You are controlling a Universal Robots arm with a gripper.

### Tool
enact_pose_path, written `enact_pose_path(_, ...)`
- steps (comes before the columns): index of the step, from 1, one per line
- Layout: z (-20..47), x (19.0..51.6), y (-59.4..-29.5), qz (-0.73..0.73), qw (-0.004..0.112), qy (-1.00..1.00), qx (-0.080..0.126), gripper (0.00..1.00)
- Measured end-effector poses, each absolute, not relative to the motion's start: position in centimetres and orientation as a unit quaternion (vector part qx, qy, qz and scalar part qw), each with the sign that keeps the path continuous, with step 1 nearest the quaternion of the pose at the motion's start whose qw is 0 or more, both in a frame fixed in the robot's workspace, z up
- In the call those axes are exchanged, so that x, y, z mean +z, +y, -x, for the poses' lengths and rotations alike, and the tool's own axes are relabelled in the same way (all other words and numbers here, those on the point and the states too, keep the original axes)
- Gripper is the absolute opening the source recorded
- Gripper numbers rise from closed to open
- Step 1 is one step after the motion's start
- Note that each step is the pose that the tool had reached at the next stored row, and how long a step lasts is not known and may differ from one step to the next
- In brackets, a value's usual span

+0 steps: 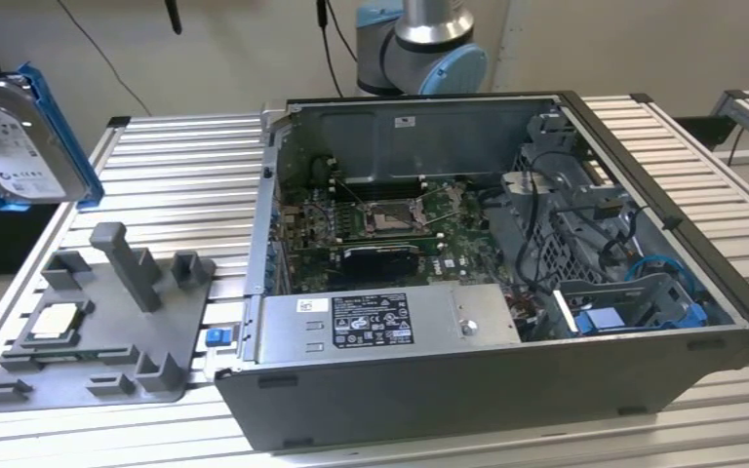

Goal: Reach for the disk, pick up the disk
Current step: 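Pick up the disk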

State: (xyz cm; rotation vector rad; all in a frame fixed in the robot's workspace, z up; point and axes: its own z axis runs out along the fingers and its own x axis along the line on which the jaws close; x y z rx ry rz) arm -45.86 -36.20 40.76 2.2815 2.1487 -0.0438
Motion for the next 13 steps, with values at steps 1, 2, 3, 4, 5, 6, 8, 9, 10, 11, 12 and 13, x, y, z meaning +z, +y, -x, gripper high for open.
enact_pose_path(1, 45.9, 40.9, -36.2, -0.728, 0.004, 0.686, -0.014, 0.0)
enact_pose_path(2, 45.9, 40.9, -36.2, -0.728, 0.004, 0.686, -0.014, 0.0)
enact_pose_path(3, 45.9, 41.0, -36.2, -0.728, 0.004, 0.686, -0.014, 0.0)
enact_pose_path(4, 45.9, 41.1, -36.2, -0.728, 0.004, 0.686, -0.014, 0.0)
enact_pose_path(5, 45.9, 41.3, -36.2, -0.728, 0.004, 0.686, -0.014, 0.0)
enact_pose_path(6, 45.9, 41.4, -36.2, -0.728, 0.004, 0.686, -0.014, 0.0)
enact_pose_path(8, 45.9, 41.6, -36.2, -0.728, 0.004, 0.686, -0.014, 0.0)
enact_pose_path(9, 45.9, 41.7, -36.2, -0.728, 0.004, 0.686, -0.014, 0.0)
enact_pose_path(10, 45.9, 41.8, -36.2, -0.728, 0.004, 0.686, -0.014, 0.0)
enact_pose_path(11, 45.9, 41.9, -36.2, -0.728, 0.004, 0.686, -0.014, 0.0)
enact_pose_path(12, 45.9, 42.0, -36.2, -0.728, 0.004, 0.686, -0.014, 0.0)
enact_pose_path(13, 45.9, 42.1, -36.2, -0.728, 0.004, 0.686, -0.014, 0.0)
